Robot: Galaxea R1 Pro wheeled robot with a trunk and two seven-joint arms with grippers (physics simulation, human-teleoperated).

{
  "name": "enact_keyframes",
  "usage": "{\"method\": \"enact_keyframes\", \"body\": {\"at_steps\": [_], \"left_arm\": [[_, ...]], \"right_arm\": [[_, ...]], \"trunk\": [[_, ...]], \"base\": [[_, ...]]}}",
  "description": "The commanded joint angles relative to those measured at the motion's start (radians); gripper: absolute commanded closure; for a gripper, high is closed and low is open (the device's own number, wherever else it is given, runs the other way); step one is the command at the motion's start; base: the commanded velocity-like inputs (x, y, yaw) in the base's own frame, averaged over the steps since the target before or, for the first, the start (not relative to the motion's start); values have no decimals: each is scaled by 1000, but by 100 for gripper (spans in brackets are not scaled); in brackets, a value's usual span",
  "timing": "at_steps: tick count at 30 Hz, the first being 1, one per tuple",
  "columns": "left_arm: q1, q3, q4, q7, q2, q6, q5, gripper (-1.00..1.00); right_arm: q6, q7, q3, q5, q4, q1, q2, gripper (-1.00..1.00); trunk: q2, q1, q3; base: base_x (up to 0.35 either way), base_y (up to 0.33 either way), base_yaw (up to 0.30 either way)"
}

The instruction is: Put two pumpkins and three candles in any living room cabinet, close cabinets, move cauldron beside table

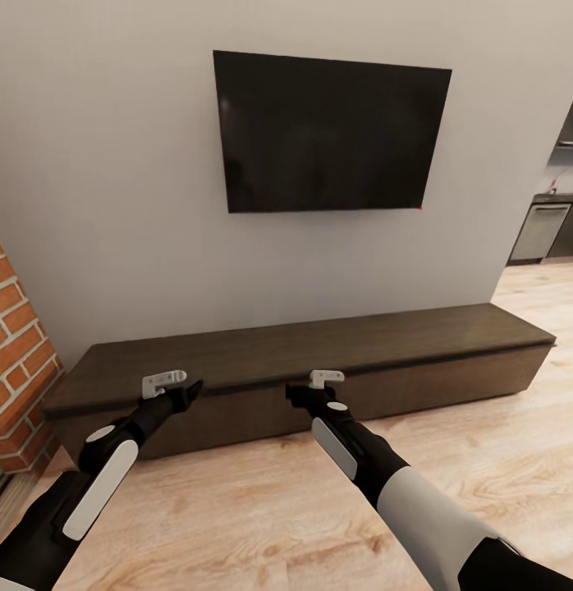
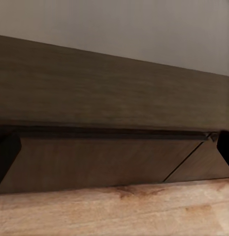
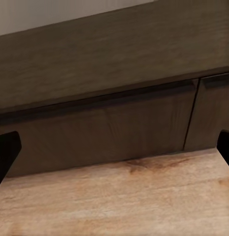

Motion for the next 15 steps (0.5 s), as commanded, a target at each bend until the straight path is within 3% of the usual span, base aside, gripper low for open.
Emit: {"method": "enact_keyframes", "body": {"at_steps": [1, 15], "left_arm": [[-1, -2, -2, 10, 1, 2, 11, -100], [-1, -1, -2, 9, 0, 2, 11, -100]], "right_arm": [[3, -8, 4, -7, -2, 0, -1, -100], [1, -8, 4, -7, -2, 0, 0, -100]], "trunk": [[7, -4, 2], [105, -58, 65]], "base": [[0, 0, 0], [0, 0, 0]]}}
